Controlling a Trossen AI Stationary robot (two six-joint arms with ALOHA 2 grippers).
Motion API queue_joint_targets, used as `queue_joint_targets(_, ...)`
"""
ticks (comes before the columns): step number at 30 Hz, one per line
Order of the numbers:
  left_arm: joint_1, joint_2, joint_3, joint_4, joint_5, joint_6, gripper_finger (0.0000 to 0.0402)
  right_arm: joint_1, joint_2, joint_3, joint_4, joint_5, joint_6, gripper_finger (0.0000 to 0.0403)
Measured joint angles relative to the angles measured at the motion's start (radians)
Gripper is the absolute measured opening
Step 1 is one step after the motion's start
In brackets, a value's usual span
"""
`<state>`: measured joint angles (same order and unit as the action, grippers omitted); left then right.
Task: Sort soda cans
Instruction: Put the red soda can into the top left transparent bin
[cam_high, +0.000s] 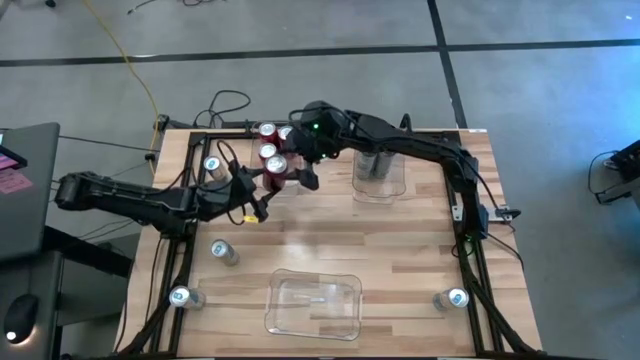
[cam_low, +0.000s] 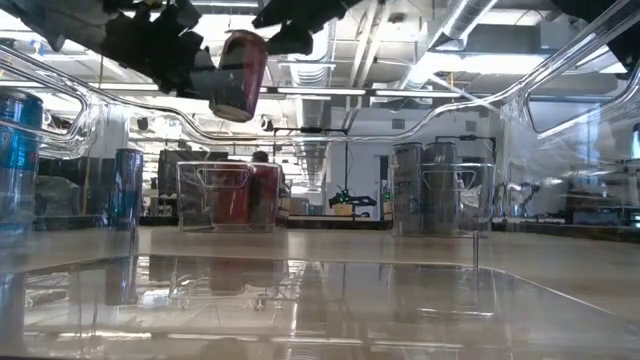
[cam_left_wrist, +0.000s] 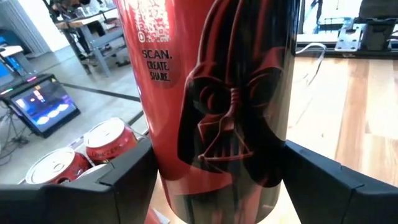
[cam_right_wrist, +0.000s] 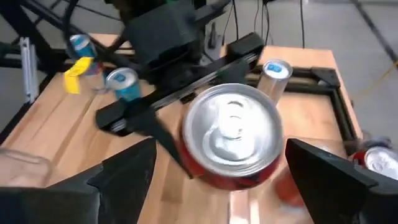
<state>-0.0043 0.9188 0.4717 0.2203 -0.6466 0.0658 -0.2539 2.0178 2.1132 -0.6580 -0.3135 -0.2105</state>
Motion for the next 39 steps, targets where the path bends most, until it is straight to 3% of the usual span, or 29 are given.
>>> queue_joint_targets(7,0.039,0.009,0.0,0.007,0.083,-0.035,0.0294,-0.005,-0.001,0.04,-0.17,0.043,0.034,0.0379)
queue_joint_targets(13,0.06,0.075,0.0,0.043,0.097,-0.033,0.0294,0.023,-0.005,0.053,-0.431,0.241,-0.026,0.0398)
queue_joint_targets(18,0.078,0.115,0.0,0.069,0.096,-0.033,0.0295,0.047,-0.019,0.245,-0.617,0.348,-0.068,0.0394)
queue_joint_targets(24,0.088,0.114,0.0,0.085,0.108,-0.029,0.0295,0.032,-0.18,0.185,-0.464,0.342,-0.041,0.0394)
queue_joint_targets(28,0.088,0.111,0.001,0.088,0.119,-0.029,0.0295,-0.003,-0.222,0.186,-0.422,0.257,0.03,0.0393)
queue_joint_targets(39,0.088,0.111,0.001,0.084,0.173,-0.057,0.0295,-0.001,-0.036,0.185,-0.285,0.225,0.064,0.0393)
